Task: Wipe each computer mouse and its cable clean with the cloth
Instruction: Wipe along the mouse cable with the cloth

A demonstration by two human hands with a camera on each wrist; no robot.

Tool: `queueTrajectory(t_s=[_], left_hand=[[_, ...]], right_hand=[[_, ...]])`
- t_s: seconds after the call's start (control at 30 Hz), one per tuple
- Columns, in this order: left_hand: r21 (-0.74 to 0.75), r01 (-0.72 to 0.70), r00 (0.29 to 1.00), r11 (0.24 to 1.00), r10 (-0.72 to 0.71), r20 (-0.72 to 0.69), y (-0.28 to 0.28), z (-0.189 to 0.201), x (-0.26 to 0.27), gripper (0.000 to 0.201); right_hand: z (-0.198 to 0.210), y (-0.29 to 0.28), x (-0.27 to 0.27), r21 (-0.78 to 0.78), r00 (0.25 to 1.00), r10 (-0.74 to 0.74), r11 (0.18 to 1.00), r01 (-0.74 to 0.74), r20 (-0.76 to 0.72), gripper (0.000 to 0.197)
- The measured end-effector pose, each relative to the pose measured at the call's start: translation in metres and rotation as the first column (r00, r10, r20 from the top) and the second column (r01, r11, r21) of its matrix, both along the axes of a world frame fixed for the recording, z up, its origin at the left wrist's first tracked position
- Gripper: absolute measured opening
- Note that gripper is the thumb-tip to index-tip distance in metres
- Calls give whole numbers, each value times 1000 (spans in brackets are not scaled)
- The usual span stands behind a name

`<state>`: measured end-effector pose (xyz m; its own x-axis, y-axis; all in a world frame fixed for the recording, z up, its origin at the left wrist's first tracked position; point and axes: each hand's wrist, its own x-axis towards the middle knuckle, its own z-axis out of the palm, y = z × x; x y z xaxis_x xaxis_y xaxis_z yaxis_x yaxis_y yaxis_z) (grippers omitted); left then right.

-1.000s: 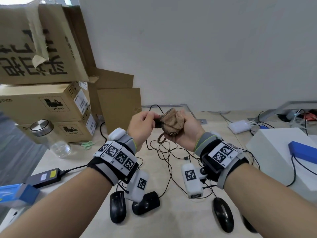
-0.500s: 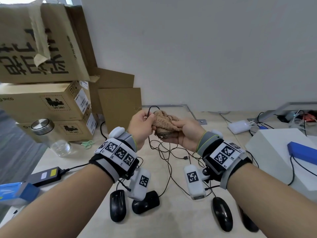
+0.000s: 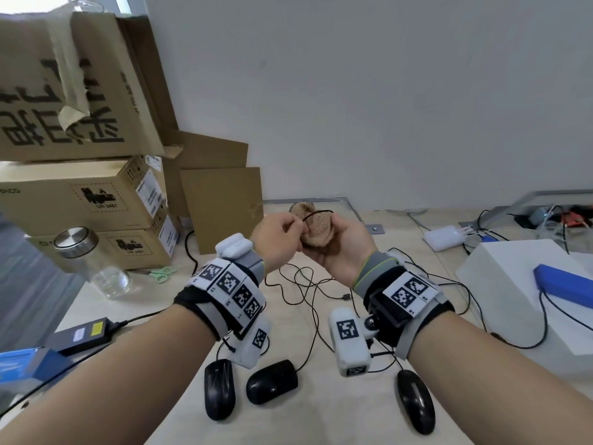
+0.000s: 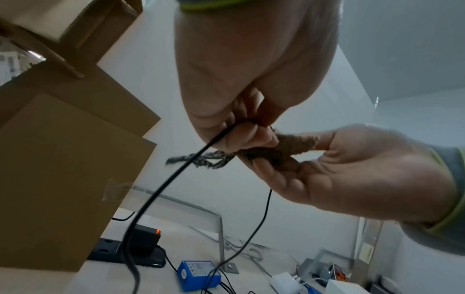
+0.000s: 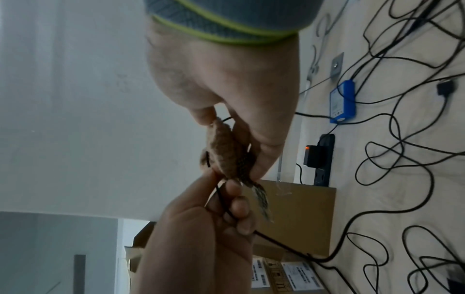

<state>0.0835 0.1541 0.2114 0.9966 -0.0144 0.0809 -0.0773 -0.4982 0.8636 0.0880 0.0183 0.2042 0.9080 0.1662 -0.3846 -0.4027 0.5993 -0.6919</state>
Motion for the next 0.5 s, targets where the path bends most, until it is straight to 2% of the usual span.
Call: queueTrajectory(t_s=[0.13, 0.2, 0.3, 0.43, 0.5], left_hand=[[-13, 16, 1000, 1000, -16, 10, -1, 8, -2, 28], [-67, 2, 1000, 998, -3, -6, -1, 14, 0, 29], [-182, 23, 994, 983, -42, -103, 4, 20, 3, 30], [-77, 107, 987, 991, -115, -111, 4, 20, 0, 36], [-28, 147, 983, 989, -149, -104, 3, 20, -3, 44]], right_hand=[[-7, -5, -2, 170, 996, 13, 985, -28, 84, 46], [-9, -6, -6, 177, 982, 57, 980, -90, 181, 39], [-8, -6, -11, 82, 953, 88, 990, -116, 290, 31], [-2, 7, -16, -114, 934, 127, 989, -94, 334, 46], [2, 11, -15, -184, 947, 95, 982, -38, 308, 42]])
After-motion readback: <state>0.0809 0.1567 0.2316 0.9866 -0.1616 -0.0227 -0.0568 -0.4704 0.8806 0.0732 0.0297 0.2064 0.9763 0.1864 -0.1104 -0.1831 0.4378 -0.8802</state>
